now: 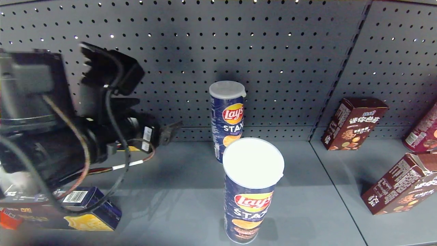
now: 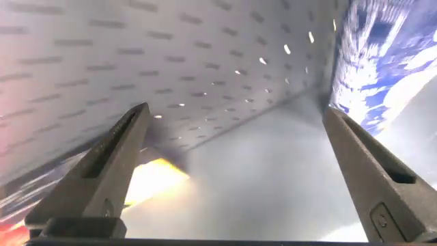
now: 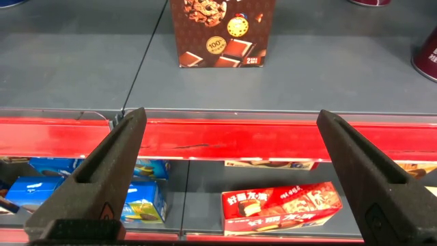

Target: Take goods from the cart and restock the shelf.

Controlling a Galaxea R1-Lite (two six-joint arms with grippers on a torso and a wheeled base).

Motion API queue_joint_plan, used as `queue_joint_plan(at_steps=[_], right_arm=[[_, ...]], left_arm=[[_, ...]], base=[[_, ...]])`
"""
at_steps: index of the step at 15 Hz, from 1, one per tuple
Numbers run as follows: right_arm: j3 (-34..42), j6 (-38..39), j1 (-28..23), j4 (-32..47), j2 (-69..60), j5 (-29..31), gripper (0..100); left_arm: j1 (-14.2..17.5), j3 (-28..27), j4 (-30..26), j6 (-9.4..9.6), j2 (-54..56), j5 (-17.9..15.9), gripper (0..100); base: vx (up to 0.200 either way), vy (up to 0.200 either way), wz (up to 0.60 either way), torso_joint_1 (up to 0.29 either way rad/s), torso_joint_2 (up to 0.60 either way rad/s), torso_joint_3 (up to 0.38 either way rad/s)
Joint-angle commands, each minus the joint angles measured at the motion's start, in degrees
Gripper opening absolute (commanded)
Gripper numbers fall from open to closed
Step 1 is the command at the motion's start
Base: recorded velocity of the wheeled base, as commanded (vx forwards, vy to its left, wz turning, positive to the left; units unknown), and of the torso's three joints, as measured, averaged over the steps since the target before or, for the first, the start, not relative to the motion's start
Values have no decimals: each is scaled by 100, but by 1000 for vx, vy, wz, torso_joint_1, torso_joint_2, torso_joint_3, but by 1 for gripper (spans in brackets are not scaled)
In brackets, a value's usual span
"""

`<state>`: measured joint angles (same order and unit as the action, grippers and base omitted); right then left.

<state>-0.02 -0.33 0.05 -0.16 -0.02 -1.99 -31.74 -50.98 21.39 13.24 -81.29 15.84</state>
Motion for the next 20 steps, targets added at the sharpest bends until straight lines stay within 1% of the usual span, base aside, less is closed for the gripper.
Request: queue_joint_plan(at_steps=[1, 3, 4, 5, 6, 7, 8, 9, 10, 11, 12, 13, 14, 15, 16, 17, 18, 19, 20], right_arm=[[-6, -2, 4, -2, 2, -3, 100], [-6, -2, 4, -2, 2, -3, 100], [2, -2, 4, -2, 2, -3, 100], [2, -2, 4, -2, 2, -3, 100], [2, -2, 4, -2, 2, -3, 100], [-6, -2, -5, -2, 2, -3, 100], [2, -2, -5, -2, 2, -3, 100], [2, -2, 4, -2, 2, -3, 100], [-6, -2, 4, -2, 2, -3, 100], [2, -2, 4, -2, 2, -3, 100], [-6, -2, 4, -2, 2, -3, 100], [2, -2, 4, -2, 2, -3, 100], [2, -2, 4, -2, 2, -3, 100], [2, -2, 4, -2, 2, -3, 100], [2, -2, 4, -2, 2, -3, 100], [-6, -2, 4, -2, 2, -3, 100], [-6, -2, 4, -2, 2, -3, 100], [2, -2, 4, -2, 2, -3, 100], [2, -2, 4, -2, 2, -3, 100]], left_arm=[[-42, 871, 14, -146, 1607, -19, 100], [-245, 1398, 14, -173, 2258, -45, 100], [-288, 1521, 23, -181, 2425, -72, 100], [-315, 1758, 14, -199, 2855, -230, 100], [-306, 2057, -39, -225, 3488, -265, 100], [-288, 2198, -127, -216, 3831, -256, 100], [-236, 2286, -355, -208, 4095, -283, 100], [248, 2356, -839, -190, 4595, -292, 100], [1004, 2382, -1559, -85, 5378, -353, 100], [1346, 2470, -1709, -49, 5641, -388, 100], [2014, 2918, -1498, -85, 5870, -397, 100], [2225, 3085, -1428, -85, 5949, -406, 100], [2225, 3085, -1428, -85, 5949, -406, 100], [2726, 4307, -1322, -76, 6889, -406, 100], [2805, 4580, -1322, -58, 7100, -415, 100], [3016, 4940, -1331, -49, 7417, -423, 100], [3227, 5098, -1471, -41, 7707, -441, 100], [3218, 5098, -1744, -23, 8006, -529, 100], [3192, 5098, -1788, -6, 8129, -854, 100]], base=[[0, 0, 0, 0, 0, 0], [0, 0, 0, 0, 0, 0], [0, 0, 0, 0, 0, 0], [0, 0, 0, 0, 0, 0], [0, 0, 0, 0, 0, 0], [0, 0, 0, 0, 0, 0], [0, 0, 0, 0, 0, 0], [0, 0, 0, 0, 0, 0], [0, 0, 0, 0, 0, 0], [0, 0, 0, 0, 0, 0], [0, 0, 0, 0, 0, 0], [0, 0, 0, 0, 0, 0], [0, 0, 0, 0, 0, 0], [0, 0, 0, 0, 0, 0], [0, 0, 0, 0, 0, 0], [0, 0, 0, 0, 0, 0], [0, 0, 0, 0, 0, 0], [0, 0, 0, 0, 0, 0], [0, 0, 0, 0, 0, 0]])
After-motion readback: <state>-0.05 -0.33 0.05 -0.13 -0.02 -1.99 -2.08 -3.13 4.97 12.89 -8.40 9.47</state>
